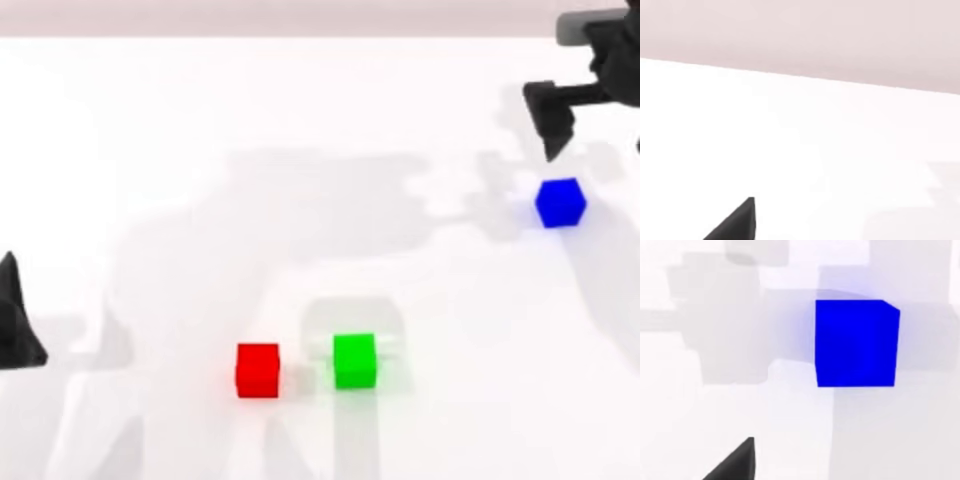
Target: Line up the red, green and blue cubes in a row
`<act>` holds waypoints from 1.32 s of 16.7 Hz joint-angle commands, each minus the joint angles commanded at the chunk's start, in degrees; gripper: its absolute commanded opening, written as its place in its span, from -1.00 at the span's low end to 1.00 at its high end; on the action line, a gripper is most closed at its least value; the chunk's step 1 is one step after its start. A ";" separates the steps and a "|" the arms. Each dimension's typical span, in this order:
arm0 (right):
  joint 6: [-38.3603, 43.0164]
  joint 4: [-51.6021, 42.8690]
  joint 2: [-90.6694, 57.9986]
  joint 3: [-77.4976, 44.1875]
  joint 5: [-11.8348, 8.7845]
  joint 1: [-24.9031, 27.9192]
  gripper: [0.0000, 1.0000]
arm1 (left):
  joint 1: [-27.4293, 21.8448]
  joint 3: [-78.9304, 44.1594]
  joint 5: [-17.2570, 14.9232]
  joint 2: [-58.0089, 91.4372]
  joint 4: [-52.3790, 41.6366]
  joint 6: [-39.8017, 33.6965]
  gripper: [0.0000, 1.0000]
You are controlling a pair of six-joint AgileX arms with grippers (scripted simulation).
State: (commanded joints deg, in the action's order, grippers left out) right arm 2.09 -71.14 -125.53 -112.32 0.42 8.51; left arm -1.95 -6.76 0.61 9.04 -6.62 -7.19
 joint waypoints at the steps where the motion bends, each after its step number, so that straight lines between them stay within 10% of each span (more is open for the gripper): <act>1: 0.07 -1.69 -3.19 -3.11 -0.03 0.19 1.00 | 0.95 2.09 -0.17 -2.77 1.90 2.01 1.00; 11: 0.21 -5.50 -10.50 -10.38 -0.13 0.37 1.00 | 3.10 6.76 -0.61 -9.04 6.62 7.19 1.00; 22: 0.36 10.24 -13.46 2.42 -0.10 0.76 1.00 | 3.10 6.76 -0.61 -9.04 6.62 7.19 1.00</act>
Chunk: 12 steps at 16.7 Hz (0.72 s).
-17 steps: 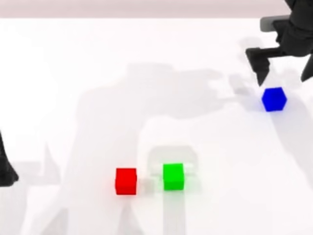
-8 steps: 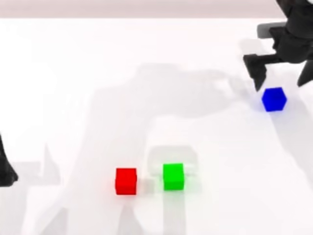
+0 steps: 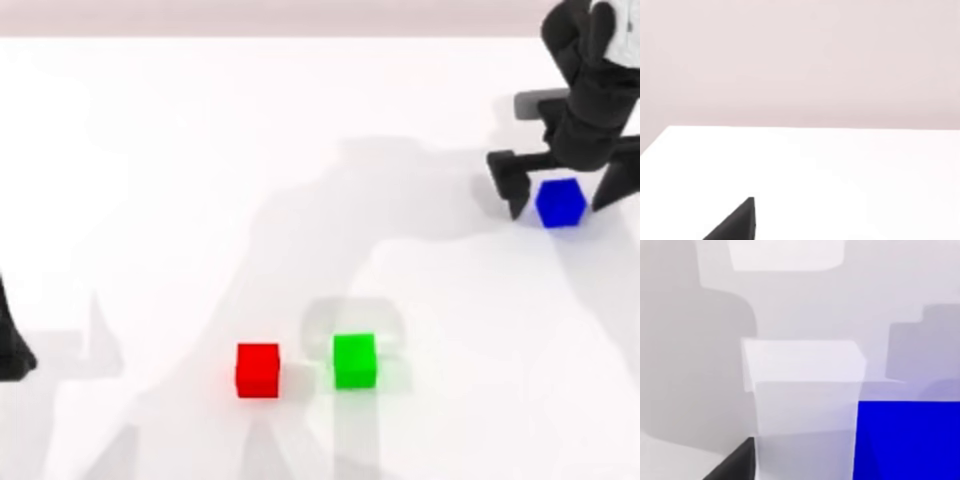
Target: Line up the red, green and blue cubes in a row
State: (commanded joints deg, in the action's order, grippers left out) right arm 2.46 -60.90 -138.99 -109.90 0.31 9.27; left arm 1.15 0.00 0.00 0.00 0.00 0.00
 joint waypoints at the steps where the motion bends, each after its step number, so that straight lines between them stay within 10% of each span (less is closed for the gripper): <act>1: 0.00 0.00 0.00 0.00 0.00 0.00 1.00 | 0.00 0.00 0.00 0.00 0.00 0.00 1.00; 12: 0.00 0.00 0.00 0.00 0.00 0.00 -0.51 | 0.00 0.00 0.00 0.00 0.00 0.00 1.00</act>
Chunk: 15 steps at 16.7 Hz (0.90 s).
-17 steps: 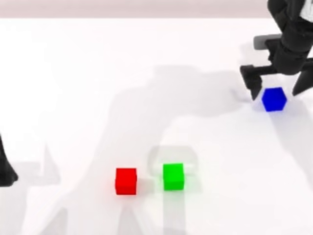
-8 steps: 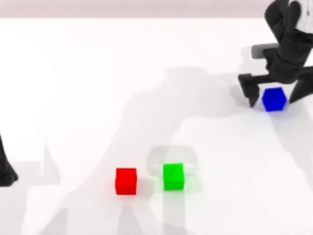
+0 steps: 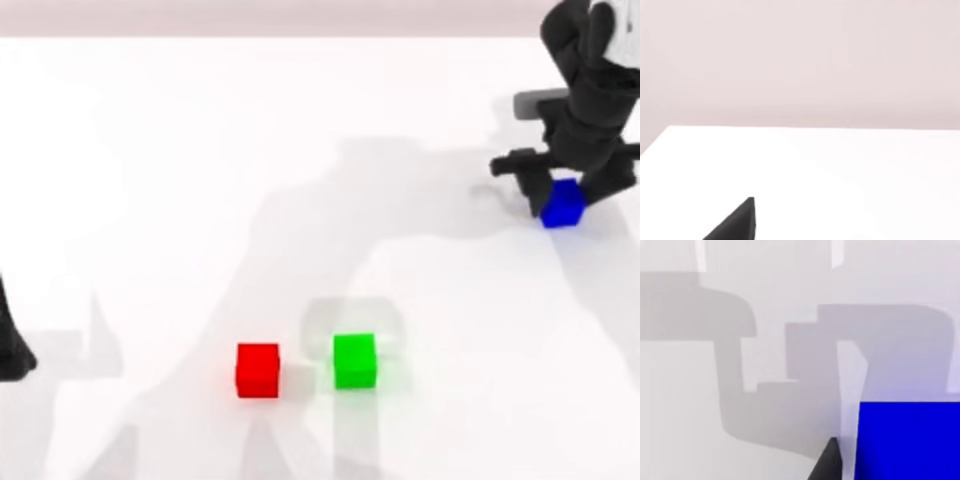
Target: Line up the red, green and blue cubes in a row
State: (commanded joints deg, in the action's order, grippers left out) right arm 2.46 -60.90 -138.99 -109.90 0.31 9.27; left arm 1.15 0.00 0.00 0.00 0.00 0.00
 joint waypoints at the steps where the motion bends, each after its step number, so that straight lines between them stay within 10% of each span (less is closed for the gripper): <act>1: 0.00 0.00 0.00 0.00 0.00 0.00 -0.66 | 0.00 0.00 0.00 0.00 0.00 0.00 1.00; 4: 0.00 0.00 0.00 0.00 0.00 0.00 -1.00 | 0.00 0.00 0.00 0.00 0.00 0.00 1.00; 15: -0.05 -2.60 1.12 -2.39 0.00 0.00 -1.00 | 0.00 0.00 0.00 0.00 0.00 0.00 1.00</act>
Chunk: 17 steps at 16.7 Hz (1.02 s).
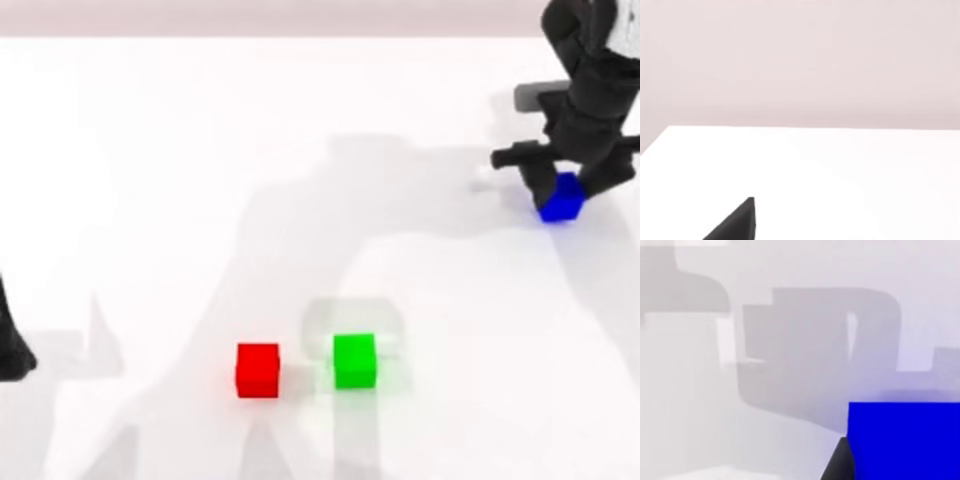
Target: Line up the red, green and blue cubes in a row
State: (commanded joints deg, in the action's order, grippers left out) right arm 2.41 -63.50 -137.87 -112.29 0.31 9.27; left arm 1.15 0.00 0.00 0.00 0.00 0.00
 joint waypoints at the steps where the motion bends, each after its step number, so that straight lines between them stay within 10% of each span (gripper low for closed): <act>1: 0.03 -1.87 0.30 -1.53 -0.01 0.02 -1.00 | 0.00 0.00 0.00 0.00 0.00 0.00 1.00; 11: 0.21 -11.50 2.18 -9.09 -0.03 0.12 -1.00 | 0.00 0.00 0.00 0.00 0.00 0.00 1.00; 17: 11.49 -7.98 11.74 3.51 0.02 9.38 -1.00 | 0.00 0.00 0.00 0.00 0.00 0.00 1.00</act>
State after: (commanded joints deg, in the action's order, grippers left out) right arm 13.90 -71.48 -126.13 -108.78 0.33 18.65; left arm 1.15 0.00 0.00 0.00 0.00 0.00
